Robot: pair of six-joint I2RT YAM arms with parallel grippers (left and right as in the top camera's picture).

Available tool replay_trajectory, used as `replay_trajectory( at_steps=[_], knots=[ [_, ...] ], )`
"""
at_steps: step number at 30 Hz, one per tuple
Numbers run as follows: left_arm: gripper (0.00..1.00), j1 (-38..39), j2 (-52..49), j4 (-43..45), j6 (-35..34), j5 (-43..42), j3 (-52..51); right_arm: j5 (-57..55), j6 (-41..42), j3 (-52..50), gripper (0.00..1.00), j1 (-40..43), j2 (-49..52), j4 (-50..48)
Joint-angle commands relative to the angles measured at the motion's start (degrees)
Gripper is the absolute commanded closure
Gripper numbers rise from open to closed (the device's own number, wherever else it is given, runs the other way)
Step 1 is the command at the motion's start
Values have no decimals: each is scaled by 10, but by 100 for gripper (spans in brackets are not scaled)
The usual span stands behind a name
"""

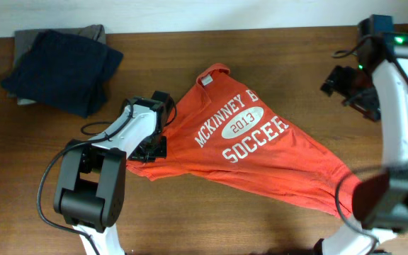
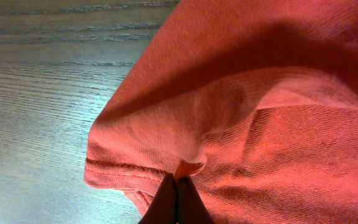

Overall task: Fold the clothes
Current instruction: 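Reach the right gripper to the t-shirt's lower right corner and grasp it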

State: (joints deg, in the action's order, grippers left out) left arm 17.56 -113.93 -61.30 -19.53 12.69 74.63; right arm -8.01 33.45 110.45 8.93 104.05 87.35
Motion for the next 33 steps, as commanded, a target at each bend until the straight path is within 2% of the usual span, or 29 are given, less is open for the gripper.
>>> replay_trajectory(
  at_steps=[1, 4, 6, 13, 18, 25, 33],
  knots=[
    [99, -3, -8, -1, -2, 7, 10, -37, 73, 3, 1, 1, -99, 42],
    [99, -3, -8, -1, -2, 7, 10, -46, 112, 3, 1, 1, -140, 101],
    [99, -2, -8, -1, -2, 6, 10, -41, 90, -21, 1, 1, -167, 100],
    [100, -4, -8, -1, -2, 6, 10, -25, 94, -181, 1, 1, -198, 87],
    [100, -4, -8, -3, -2, 7, 10, -11, 196, -347, 1, 1, -210, 27],
    [99, -5, -8, -5, -2, 6, 10, 46, 220, -535, 1, 2, -265, -75],
    [99, -5, -8, -3, -2, 7, 10, 58, 256, -677, 1, 2, -353, -156]
  ],
)
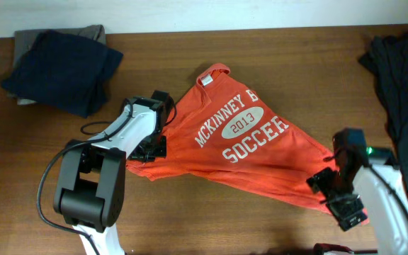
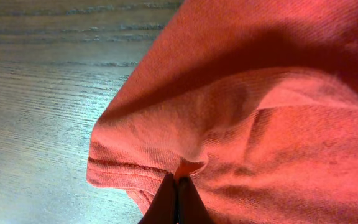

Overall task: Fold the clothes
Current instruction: 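Reach the right gripper to the t-shirt's lower right corner and grasp it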

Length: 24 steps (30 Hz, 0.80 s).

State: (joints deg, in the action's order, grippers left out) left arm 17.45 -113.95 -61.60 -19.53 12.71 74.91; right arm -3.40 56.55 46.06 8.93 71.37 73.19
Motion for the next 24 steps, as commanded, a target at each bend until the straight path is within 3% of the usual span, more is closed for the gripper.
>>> replay_trajectory(
  at_steps=[1, 10, 21, 24],
  knots=[
    [99, -4, -8, 0, -2, 6, 7, 14, 25, -47, 1, 1, -33, -23],
    [99, -4, -8, 0, -2, 6, 7, 28, 25, -121, 1, 1, -37, -90],
    [99, -4, -8, 0, -2, 6, 7, 25, 24, -132, 1, 1, -26, -121],
    [99, -4, -8, 0, -2, 6, 7, 21, 25, -136, 17, 1, -18, -134]
  ],
)
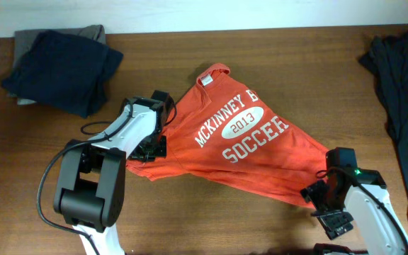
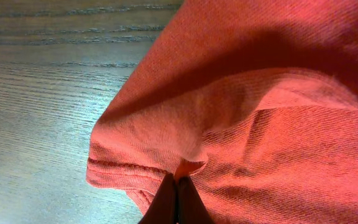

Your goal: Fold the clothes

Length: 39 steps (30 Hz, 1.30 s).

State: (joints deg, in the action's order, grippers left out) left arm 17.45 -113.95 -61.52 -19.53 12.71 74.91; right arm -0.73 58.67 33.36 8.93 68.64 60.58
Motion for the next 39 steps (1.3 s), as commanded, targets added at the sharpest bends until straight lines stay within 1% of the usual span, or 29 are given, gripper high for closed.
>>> replay_trajectory(
  at_steps=[1, 2, 4, 6, 9, 11, 15, 17, 19, 20, 22, 26, 29, 34, 39],
  knots=[
    [100, -4, -8, -1, -2, 6, 7, -10, 3, -10, 22, 1, 12, -12],
    [100, -4, -8, -1, -2, 6, 7, -16, 3, -12, 24, 1, 16, -18],
    [99, -4, -8, -1, -2, 6, 7, -24, 3, -14, 26, 1, 23, -24],
    [100, -4, -8, -1, -2, 6, 7, -30, 4, -14, 36, 1, 29, -24],
    [99, -4, -8, 0, -2, 6, 7, -30, 4, -14, 59, 1, 35, -28],
    [100, -4, -8, -1, -2, 6, 7, -31, 4, -14, 60, 1, 37, -33],
    [99, -4, -8, -1, -2, 6, 7, -36, 4, -18, 59, 1, 45, -44],
    [99, -4, -8, 0, -2, 6, 7, -38, 4, -21, 57, 1, 50, -50],
    [99, -4, -8, 0, -2, 6, 7, -45, 4, -24, 56, 1, 55, -57],
    [99, -4, -8, 0, -2, 6, 7, -45, 3, -25, 67, 1, 59, -63],
    [100, -4, -8, -1, -2, 6, 7, -44, 4, -26, 96, 1, 66, -69],
    [99, -4, -8, -6, -1, 1, 11, -45, 4, -24, 97, 1, 67, -69],
    [100, -4, -8, -40, -1, -4, 33, -45, 3, -14, 96, 2, 66, -57],
    [99, -3, 7, -114, -2, -5, 98, -45, 3, 34, 96, 2, 63, -13],
    [99, -3, 52, -151, -1, -9, 146, -66, 3, 99, 96, 1, 48, 46]
  ],
)
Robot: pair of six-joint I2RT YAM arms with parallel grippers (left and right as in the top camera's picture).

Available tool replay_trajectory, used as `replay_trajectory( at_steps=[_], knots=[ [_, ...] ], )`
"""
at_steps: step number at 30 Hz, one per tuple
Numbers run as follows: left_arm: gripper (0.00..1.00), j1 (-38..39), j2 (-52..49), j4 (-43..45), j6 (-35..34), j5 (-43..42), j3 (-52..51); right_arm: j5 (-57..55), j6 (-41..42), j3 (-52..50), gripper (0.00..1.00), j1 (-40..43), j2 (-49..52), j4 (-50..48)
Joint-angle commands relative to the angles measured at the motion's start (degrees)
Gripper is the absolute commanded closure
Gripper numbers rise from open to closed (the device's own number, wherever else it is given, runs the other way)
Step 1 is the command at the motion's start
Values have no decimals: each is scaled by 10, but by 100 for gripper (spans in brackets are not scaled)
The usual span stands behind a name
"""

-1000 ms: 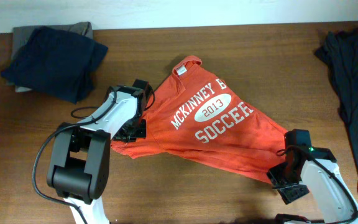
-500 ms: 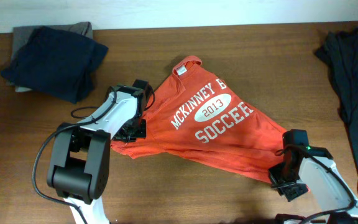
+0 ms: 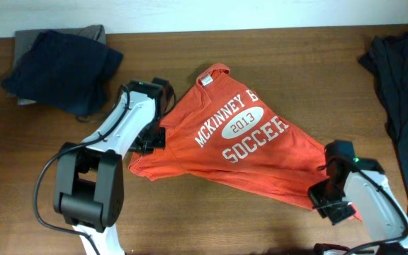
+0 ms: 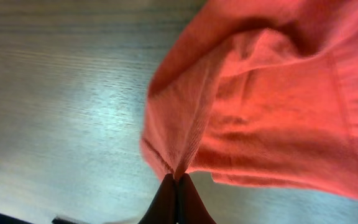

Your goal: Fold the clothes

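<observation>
An orange T-shirt [image 3: 250, 152] with white "MCKINNEY 2013 SOCCER" print lies spread out in the middle of the wooden table, collar toward the back. My left gripper [image 3: 149, 142] is at its left edge. In the left wrist view the left gripper [image 4: 178, 178] is shut on a fold of the orange fabric [image 4: 272, 106], which hangs lifted off the wood. My right gripper [image 3: 329, 197] sits on the shirt's lower right corner, and its jaws are hidden under the arm.
A stack of folded dark navy clothes [image 3: 59, 60] on a grey garment sits at the back left. A crumpled dark garment [image 3: 402, 85] lies along the right edge. Bare wood [image 3: 211, 219] runs along the front of the table.
My left gripper, still shut on the shirt's left edge, has risen and shifted toward the back, so the fabric now hangs off the table. The right gripper moved slightly right at the lower corner.
At first my left gripper pinched the shirt's left edge on the table while the right arm was at the back right. Then a dark garment lay at the right edge and the right gripper was at the shirt's lower right corner. Now the left edge is lifted.
</observation>
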State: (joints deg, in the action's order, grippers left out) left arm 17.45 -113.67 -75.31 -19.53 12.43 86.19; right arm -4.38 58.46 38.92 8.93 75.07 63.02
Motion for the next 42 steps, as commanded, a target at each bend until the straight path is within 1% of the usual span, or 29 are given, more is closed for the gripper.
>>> replay_trajectory(
  at_steps=[1, 5, 9, 10, 15, 17, 20, 23, 30, 37, 38, 40, 41, 42],
  knots=[
    [99, -3, 61, -16, -1, -9, 40, -36, 5, 57, 96, 1, -22, 35],
    [99, -3, 108, -17, -1, -10, 46, -45, 4, 87, 96, 1, -43, 65],
    [99, -3, 126, -19, -1, -10, 46, -53, 4, 71, 96, 1, -44, 63],
    [100, -3, 125, -21, -2, -10, 46, -52, 5, 57, 88, 1, -43, 57],
    [99, -3, 124, -21, -2, -10, 46, -50, 6, -5, 71, 1, -42, 0],
    [99, -3, 124, -21, -2, -10, 45, -46, 6, -23, 59, 2, -42, -18],
    [99, -3, 124, -21, -2, -10, 45, -44, 8, -43, 58, 2, -42, -39],
    [99, -3, 124, -21, -2, -10, 45, -45, 35, -59, 57, 2, -42, -48],
    [99, -3, 124, -21, -2, -10, 45, -46, 36, -106, 58, 2, -42, -115],
    [99, -3, 124, -21, -2, -10, 45, -50, 38, -111, 58, 2, -42, -130],
    [99, -3, 124, -21, -2, -10, 45, -49, 38, -111, 65, 2, -42, -129],
    [99, -3, 124, -21, -2, -10, 45, -49, 38, -111, 93, 2, -42, -127],
    [99, -3, 124, -21, -2, -10, 45, -49, 38, -111, 96, 2, -42, -126],
    [99, -3, 124, -21, -2, -10, 45, -49, 38, -110, 96, 2, -42, -125]
  ],
)
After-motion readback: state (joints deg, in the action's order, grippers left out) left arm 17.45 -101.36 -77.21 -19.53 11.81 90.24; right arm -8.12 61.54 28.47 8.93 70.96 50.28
